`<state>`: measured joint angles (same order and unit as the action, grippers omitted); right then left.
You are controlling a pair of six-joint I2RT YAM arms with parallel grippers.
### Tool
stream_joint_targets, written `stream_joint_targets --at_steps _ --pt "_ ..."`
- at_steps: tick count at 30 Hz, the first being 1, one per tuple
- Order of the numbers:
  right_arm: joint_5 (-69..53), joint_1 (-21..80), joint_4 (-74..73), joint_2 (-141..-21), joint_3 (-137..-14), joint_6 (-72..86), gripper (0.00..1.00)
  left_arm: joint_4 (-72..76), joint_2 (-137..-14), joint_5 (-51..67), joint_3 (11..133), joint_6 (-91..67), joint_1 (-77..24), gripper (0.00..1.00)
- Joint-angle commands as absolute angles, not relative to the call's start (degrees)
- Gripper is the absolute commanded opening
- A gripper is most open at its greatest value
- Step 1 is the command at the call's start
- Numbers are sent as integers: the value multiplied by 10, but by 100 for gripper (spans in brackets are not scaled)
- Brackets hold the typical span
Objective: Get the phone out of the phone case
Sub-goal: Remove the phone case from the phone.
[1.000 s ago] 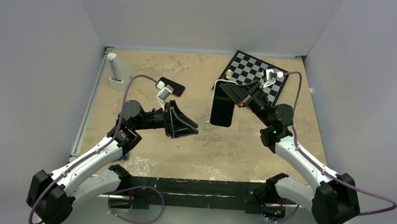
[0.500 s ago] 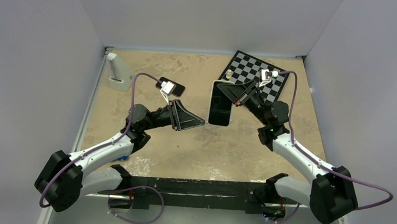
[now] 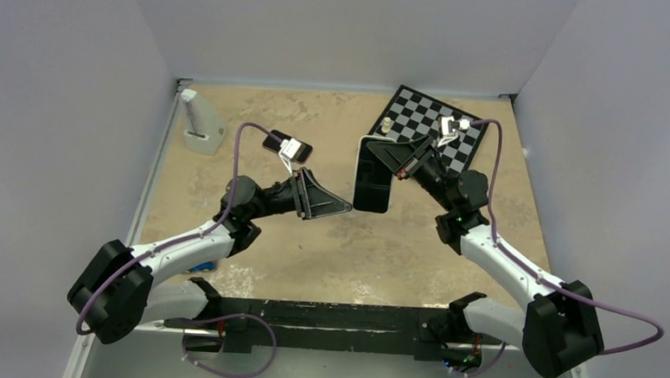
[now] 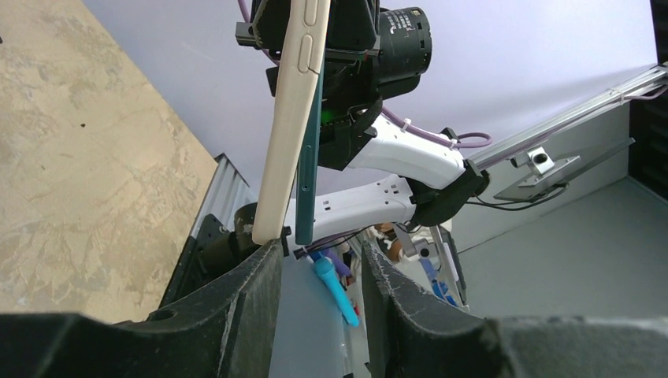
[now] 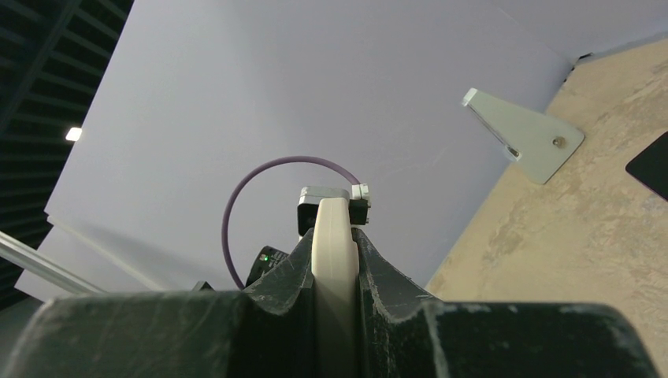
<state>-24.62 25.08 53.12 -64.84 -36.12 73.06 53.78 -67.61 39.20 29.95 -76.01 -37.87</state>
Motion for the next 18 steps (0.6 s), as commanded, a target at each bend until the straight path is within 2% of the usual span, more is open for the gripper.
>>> stream_joint_targets --at_steps 1,12,18 --pt "-243 253 566 -634 -377 736 0 596 -684 389 326 -776 -386 45" --pt "-233 254 533 -623 -381 715 0 528 -629 373 307 -754 -390 43" --pt "-235 254 547 -628 -383 724 0 540 -643 380 308 -775 -399 43"
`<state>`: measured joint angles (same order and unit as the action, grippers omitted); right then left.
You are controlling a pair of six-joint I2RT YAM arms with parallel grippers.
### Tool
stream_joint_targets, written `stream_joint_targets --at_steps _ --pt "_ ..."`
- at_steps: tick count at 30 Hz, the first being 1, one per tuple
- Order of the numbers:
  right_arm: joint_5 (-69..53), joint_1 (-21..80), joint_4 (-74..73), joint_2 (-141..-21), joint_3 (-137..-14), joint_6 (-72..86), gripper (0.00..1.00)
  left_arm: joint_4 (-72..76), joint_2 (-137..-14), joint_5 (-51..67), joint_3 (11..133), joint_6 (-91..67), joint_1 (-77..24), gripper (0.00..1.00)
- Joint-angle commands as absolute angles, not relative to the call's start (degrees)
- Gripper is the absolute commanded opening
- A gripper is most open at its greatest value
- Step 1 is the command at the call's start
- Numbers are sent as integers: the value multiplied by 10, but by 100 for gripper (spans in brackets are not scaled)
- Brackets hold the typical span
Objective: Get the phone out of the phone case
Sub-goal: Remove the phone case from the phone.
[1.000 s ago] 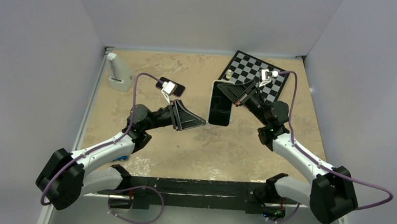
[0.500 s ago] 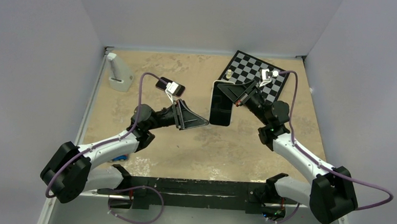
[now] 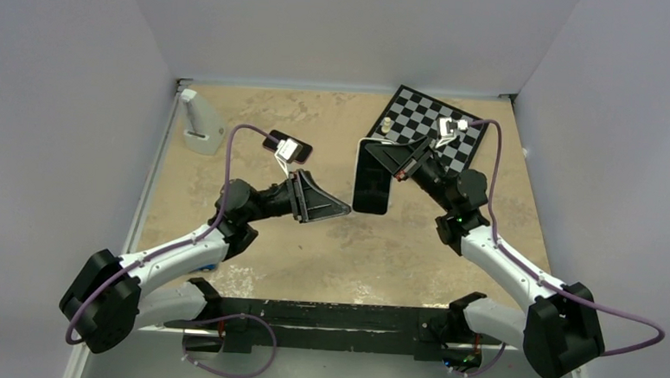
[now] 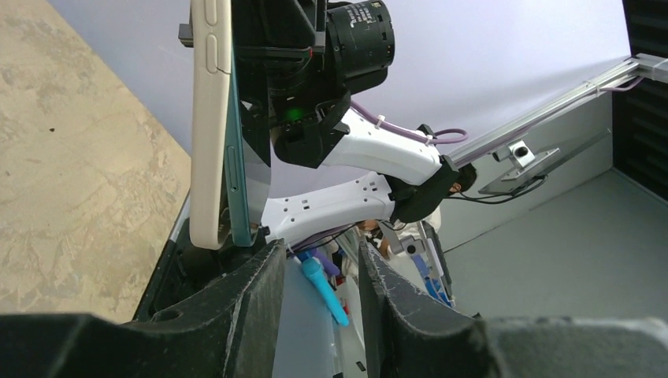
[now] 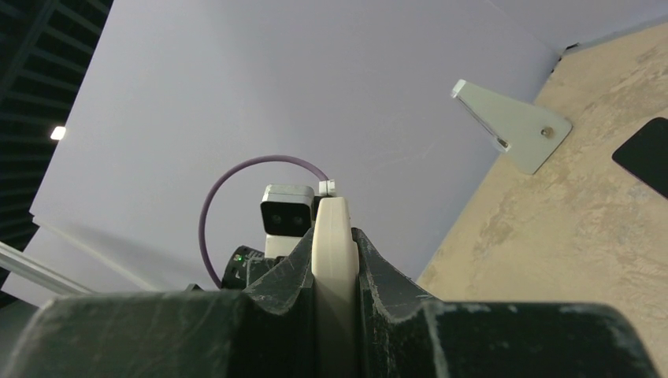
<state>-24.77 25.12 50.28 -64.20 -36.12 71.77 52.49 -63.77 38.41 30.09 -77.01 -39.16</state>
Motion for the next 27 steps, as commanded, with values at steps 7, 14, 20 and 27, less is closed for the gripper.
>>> stream_joint_targets --at_steps 7,14,20,27 --pt "-240 254 567 -628 -378 741 0 559 -667 376 305 -781 -403 43" --pt "-244 254 593 -634 -371 760 0 579 -692 373 305 -790 -405 42" --pt "-249 254 617 -643 -368 776 0 578 -699 372 303 -788 -404 43" --pt "-253 256 621 -646 -360 776 0 573 -705 367 321 -782 -404 44"
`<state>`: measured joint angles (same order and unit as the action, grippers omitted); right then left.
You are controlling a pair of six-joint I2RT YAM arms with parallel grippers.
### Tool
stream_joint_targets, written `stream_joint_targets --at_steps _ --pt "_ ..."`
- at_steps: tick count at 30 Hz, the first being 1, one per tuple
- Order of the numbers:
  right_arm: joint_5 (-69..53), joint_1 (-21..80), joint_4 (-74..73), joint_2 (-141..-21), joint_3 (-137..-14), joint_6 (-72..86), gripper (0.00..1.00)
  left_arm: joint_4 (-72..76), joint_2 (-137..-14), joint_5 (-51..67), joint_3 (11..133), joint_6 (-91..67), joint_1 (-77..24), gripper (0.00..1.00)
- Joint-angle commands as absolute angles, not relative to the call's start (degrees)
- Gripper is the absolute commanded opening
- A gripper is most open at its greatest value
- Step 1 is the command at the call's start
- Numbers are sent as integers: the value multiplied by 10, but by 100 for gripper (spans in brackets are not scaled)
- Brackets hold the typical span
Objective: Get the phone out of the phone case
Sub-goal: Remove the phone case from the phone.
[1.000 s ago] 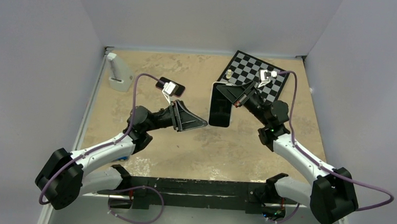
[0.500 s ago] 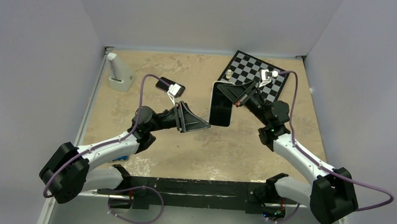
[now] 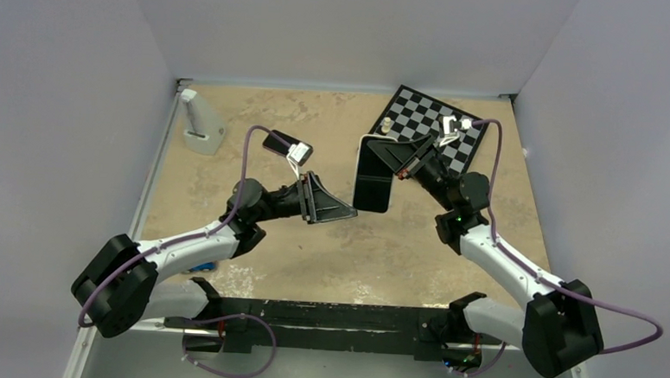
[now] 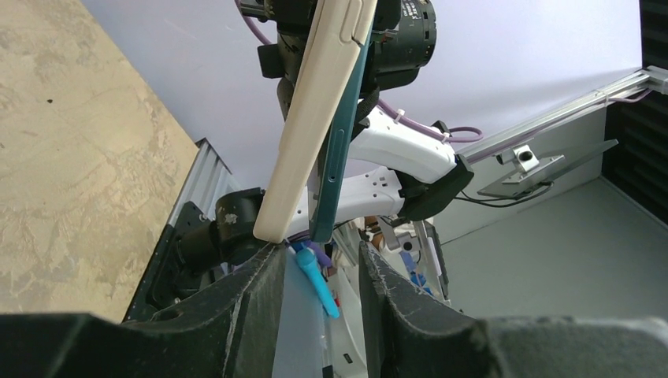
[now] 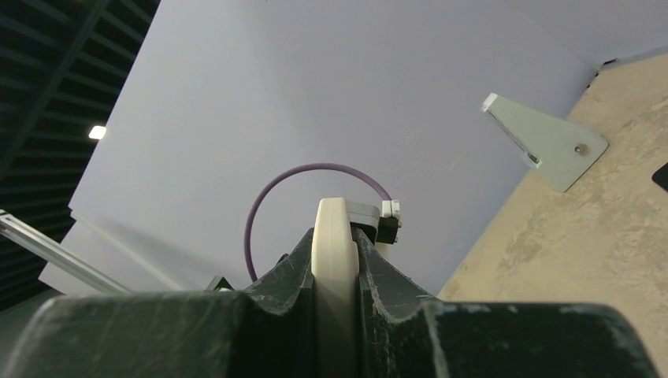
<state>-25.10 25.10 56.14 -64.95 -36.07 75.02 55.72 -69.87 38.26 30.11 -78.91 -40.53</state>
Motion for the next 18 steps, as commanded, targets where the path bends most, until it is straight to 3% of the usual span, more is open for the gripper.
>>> stream_joint_targets --at_steps 1,18 --pt "-253 257 620 -646 -359 775 0 571 -708 366 327 -782 -404 44" --pt "-236 262 502 -616 -373 688 0 633 -705 343 341 -835 -405 42"
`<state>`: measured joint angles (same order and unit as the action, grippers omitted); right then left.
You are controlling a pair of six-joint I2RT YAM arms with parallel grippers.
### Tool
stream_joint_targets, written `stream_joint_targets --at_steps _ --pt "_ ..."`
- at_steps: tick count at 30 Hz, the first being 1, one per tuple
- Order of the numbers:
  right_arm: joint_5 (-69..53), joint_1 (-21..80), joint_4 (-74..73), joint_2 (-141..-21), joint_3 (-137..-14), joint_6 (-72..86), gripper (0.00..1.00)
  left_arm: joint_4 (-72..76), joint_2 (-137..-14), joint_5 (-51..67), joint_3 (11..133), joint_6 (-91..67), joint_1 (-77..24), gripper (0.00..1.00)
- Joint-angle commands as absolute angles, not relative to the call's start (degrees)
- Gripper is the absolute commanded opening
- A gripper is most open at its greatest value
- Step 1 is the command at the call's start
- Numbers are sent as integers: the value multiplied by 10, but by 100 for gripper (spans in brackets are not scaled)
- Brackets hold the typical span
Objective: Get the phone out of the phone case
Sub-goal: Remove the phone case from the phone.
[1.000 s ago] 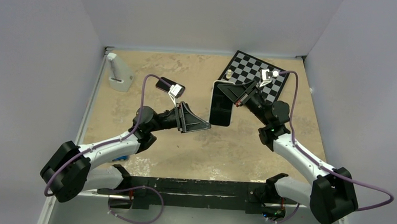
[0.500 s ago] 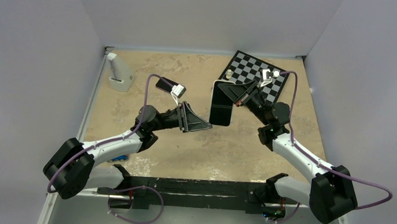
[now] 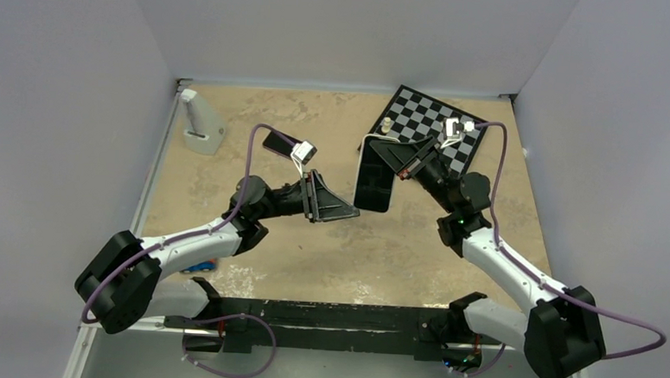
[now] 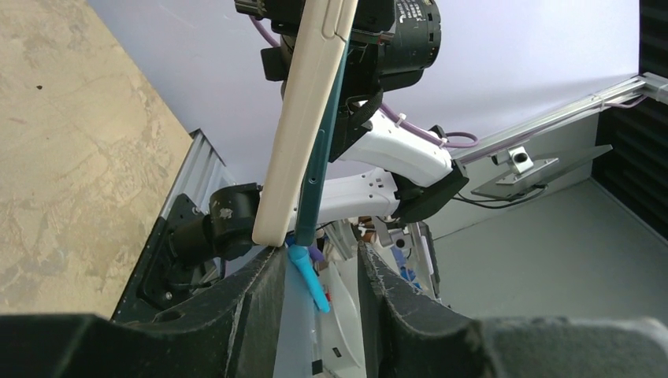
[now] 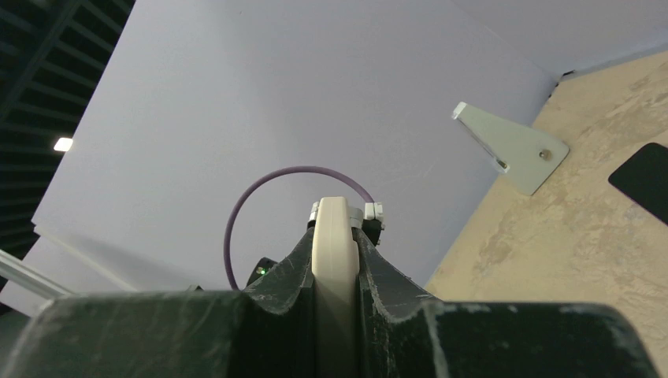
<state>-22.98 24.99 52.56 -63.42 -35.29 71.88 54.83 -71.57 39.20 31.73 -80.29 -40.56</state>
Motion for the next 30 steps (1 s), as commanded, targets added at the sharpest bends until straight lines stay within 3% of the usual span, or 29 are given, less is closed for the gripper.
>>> stream_joint_targets --at_steps 1,19,30 --pt "-235 264 496 -615 -375 684 0 641 -707 336 340 -842 -404 41" --pt "-231 285 476 -592 -378 661 0 569 -692 256 327 -826 -398 42" --pt "-231 302 486 -592 -328 639 0 743 -757 218 345 -941 -388 38"
